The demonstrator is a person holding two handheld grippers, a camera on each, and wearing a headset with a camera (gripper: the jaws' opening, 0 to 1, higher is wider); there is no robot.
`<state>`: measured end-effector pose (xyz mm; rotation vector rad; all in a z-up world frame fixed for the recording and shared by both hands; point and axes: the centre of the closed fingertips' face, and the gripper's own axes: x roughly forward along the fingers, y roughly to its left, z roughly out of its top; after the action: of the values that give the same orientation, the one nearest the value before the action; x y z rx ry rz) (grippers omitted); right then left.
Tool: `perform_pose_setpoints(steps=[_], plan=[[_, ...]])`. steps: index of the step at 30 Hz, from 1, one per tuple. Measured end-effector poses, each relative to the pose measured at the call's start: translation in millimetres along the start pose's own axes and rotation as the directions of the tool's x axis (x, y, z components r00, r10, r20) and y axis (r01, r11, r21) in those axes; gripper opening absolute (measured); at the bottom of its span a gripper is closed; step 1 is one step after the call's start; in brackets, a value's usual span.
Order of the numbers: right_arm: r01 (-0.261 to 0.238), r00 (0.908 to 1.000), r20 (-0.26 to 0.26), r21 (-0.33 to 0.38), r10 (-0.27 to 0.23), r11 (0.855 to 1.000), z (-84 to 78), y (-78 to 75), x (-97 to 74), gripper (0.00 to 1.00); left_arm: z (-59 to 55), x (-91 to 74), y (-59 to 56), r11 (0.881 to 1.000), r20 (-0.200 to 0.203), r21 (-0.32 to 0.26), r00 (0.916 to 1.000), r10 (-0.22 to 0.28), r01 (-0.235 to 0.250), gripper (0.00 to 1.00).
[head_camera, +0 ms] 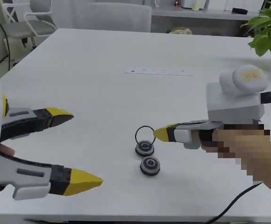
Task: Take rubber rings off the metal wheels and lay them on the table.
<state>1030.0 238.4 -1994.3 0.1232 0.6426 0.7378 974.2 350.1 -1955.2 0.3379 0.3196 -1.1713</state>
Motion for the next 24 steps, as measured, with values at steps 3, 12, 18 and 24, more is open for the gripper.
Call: perform_pose_setpoints(steps=[3,12,18,24], plan=[[-0.004,1.0,-0.004,-0.003,0.004,1.0,-0.9,3.7,0.8,0.0,-4.3,0.5,-6.3,1.0,0.006,-0.008,1.0,-0.002,0.002,0.83],[-0.021,0.9997,-0.007,-0.005,0.021,1.0,-2.2,10.0,3.9,0.0,-25.5,3.6,1.6,0.998,-0.032,-0.059,0.9989,0.033,-0.035,0.82],[-0.037,0.9991,-0.02,-0.004,0.037,0.999,-5.7,12.0,7.9,0.0,-30.4,4.5,-1.9,0.999,-0.063,-0.043,0.9978,0.022,-0.025,0.79],[-0.055,0.9977,-0.04,-0.016,0.054,0.998,-10.2,13.5,12.1,0.0,-34.2,6.4,-6.4,0.997,-0.073,-0.082,0.9973,-0.007,0.001,0.81]])
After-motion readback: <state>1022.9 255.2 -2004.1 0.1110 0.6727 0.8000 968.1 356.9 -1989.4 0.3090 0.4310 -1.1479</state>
